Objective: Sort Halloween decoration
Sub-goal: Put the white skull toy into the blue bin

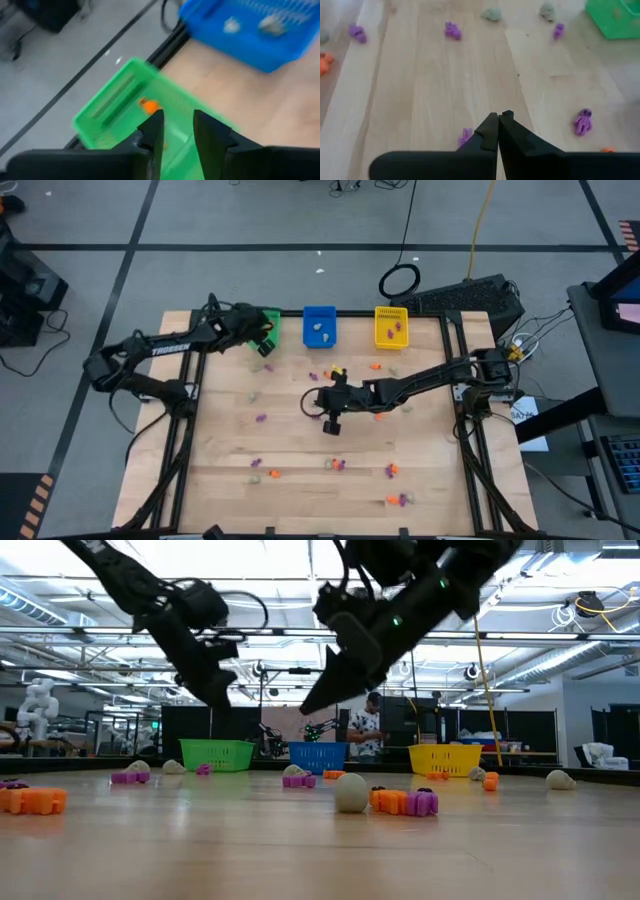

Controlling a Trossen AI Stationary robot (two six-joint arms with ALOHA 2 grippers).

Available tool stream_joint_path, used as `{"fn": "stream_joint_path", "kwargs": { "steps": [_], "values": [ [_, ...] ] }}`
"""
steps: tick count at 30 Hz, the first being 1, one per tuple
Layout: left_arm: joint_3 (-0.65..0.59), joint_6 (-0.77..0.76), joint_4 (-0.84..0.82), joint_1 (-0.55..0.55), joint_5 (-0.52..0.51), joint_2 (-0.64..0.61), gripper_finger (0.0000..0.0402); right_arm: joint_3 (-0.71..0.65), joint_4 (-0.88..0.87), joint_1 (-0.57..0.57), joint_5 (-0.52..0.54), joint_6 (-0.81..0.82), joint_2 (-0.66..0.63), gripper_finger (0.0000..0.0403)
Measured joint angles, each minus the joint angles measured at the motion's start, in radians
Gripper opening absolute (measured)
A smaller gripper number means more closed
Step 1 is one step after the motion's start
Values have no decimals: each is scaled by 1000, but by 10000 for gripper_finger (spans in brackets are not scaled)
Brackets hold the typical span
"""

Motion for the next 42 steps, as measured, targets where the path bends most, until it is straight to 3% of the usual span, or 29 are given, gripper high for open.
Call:
{"fn": "stream_joint_path", "kwargs": {
  "steps": [6,15,20,24,33,42],
  "values": [
    [-138,-46,188,-82,19,-136,64,-88,129,-23,2,63,0,26],
    [-298,-76,359,-145,19,-240,57,-88,227,-29,1,71,106,166],
    [-334,-74,378,-145,19,-242,57,-88,324,-37,2,86,161,201],
    [-338,-74,382,-145,19,-242,57,-88,333,-49,-2,109,180,192],
    [-338,-74,395,-145,18,-242,57,-63,370,-73,-72,136,267,127],
    [-338,-73,395,-145,18,-242,57,-25,373,-73,-75,130,308,61]
  ]
}}
